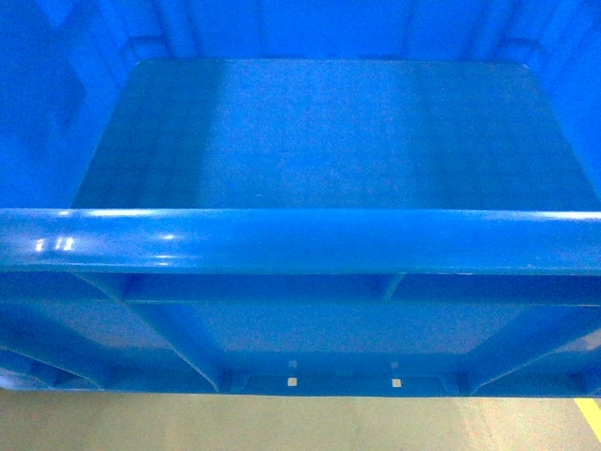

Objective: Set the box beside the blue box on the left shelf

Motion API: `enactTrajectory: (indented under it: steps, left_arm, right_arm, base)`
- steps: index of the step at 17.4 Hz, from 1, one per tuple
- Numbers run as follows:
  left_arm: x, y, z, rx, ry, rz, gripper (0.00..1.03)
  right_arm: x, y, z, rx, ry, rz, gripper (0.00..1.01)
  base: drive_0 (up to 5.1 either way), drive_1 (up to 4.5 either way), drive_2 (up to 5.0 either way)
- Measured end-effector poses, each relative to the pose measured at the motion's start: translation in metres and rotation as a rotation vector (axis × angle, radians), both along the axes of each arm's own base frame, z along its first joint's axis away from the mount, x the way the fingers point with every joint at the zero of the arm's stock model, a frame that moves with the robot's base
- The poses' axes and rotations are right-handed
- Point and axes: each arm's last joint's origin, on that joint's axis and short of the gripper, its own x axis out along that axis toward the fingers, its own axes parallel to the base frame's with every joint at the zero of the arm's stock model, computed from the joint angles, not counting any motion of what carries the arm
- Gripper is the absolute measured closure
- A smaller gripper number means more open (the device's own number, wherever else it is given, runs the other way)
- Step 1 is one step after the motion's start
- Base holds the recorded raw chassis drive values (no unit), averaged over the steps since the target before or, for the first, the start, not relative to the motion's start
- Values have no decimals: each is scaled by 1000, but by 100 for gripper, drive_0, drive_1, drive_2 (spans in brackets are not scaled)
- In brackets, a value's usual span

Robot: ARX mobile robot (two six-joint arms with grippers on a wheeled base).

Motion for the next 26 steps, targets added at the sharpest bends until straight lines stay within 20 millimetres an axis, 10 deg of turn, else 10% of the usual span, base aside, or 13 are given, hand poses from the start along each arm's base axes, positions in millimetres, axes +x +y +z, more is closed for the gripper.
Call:
enactTrajectory:
  steps: [26]
  left_arm:
    - [0,0,0,1,2,1,94]
  right_arm:
    - [0,0,0,0,2,1,91]
  base:
    - [-500,246,246]
